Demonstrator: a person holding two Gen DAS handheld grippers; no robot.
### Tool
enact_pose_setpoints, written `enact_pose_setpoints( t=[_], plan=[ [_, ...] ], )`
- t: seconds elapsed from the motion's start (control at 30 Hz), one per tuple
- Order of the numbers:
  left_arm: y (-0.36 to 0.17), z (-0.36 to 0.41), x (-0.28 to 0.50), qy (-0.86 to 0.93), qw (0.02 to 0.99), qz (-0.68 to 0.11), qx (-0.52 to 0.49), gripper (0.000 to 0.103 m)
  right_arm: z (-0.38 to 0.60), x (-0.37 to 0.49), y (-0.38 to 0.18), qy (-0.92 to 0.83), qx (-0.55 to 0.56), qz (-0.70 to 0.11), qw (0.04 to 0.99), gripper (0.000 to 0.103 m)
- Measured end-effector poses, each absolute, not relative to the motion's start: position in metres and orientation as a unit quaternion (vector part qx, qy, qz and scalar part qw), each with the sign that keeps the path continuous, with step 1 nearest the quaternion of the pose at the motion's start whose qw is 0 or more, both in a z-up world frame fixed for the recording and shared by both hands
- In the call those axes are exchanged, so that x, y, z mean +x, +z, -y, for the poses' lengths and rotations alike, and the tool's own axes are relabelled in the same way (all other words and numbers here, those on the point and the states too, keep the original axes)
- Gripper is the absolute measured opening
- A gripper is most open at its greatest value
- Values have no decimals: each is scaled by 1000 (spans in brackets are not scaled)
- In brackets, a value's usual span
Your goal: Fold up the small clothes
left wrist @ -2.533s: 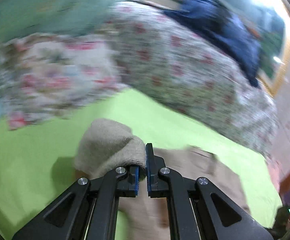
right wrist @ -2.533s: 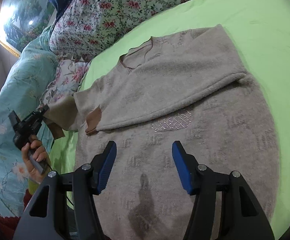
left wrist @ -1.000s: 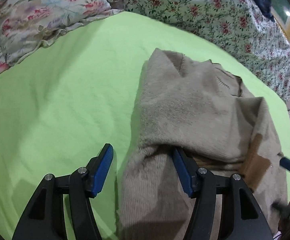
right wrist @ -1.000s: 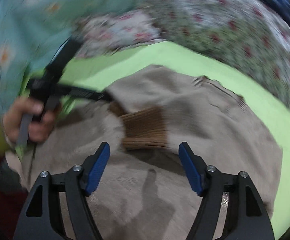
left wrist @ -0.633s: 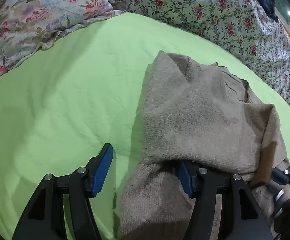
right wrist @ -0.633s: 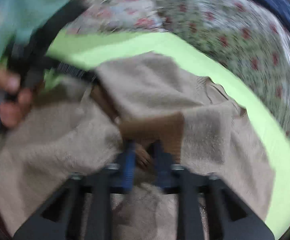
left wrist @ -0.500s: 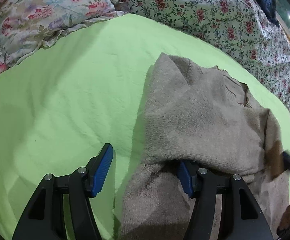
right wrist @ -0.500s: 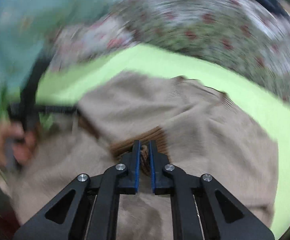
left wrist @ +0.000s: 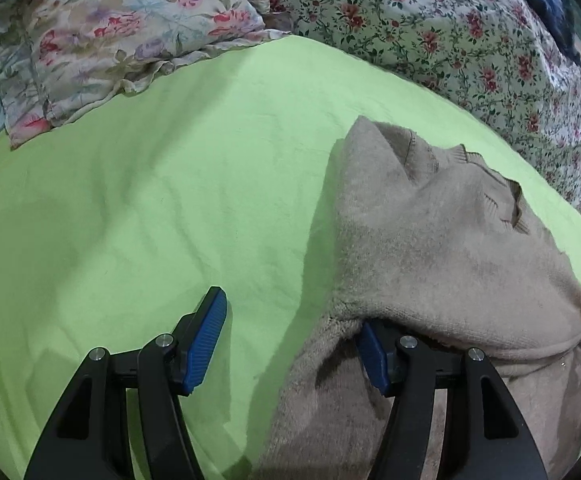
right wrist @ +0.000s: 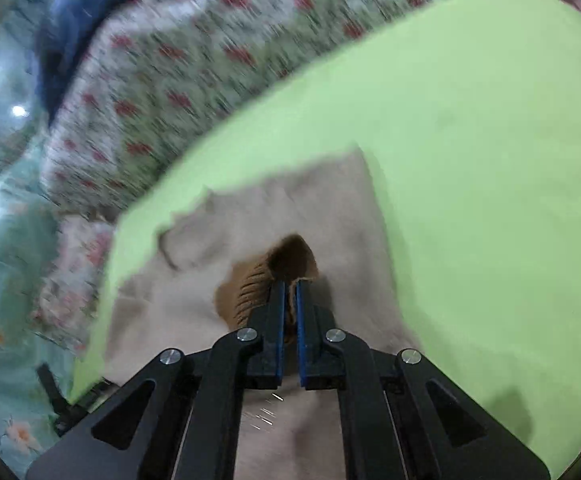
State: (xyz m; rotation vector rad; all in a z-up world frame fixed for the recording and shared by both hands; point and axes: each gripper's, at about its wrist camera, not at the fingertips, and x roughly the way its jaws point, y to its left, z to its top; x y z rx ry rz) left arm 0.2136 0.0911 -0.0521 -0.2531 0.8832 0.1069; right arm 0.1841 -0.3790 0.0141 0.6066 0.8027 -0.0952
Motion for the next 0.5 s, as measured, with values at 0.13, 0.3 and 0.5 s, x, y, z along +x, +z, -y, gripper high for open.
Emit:
enact_pose_setpoints(
  t=[0.13, 0.3, 0.5],
  plan=[
    [-54, -98, 210, 43, 895, -421, -142, 64, 372, 170, 9, -103, 267, -411, 866, 7],
    [-55, -104, 202, 36, 898, -403, -171, 64, 330, 167, 57, -40, 216, -359, 907, 49],
    [-56, -110, 199, 22, 900, -390, -194, 64, 227, 263, 76, 193, 167, -394, 883, 65]
  ],
)
